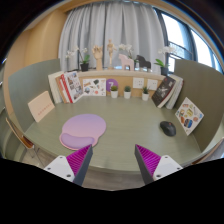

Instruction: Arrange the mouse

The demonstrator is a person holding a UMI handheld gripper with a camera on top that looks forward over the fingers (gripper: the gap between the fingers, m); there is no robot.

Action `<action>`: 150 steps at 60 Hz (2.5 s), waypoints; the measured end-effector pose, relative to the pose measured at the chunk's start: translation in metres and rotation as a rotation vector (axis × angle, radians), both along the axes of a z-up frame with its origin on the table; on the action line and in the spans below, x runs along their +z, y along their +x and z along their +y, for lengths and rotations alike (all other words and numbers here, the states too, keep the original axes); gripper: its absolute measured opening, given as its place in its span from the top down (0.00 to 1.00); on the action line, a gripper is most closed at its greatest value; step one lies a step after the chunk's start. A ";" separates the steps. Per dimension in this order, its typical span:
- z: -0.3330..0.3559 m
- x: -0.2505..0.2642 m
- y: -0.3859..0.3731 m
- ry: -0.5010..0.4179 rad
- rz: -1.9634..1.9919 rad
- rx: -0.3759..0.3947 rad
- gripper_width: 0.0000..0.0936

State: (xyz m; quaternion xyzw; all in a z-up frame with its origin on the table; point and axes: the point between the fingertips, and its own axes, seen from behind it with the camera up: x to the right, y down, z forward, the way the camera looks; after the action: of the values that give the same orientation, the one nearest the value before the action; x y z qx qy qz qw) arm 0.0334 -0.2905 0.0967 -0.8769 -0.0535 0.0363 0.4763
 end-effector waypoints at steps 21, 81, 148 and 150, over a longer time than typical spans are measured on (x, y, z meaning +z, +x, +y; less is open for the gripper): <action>0.036 -0.088 0.197 -0.156 -0.033 -0.199 0.10; 0.219 -0.111 0.287 -0.209 -0.005 -0.167 0.50; 0.233 0.018 -0.136 -0.090 0.006 -0.067 0.64; 0.229 -0.006 -0.145 -0.133 0.008 -0.062 0.64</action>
State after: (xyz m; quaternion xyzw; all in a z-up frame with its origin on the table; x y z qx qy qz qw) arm -0.1118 -0.0618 0.0908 -0.9076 -0.0219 0.0286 0.4183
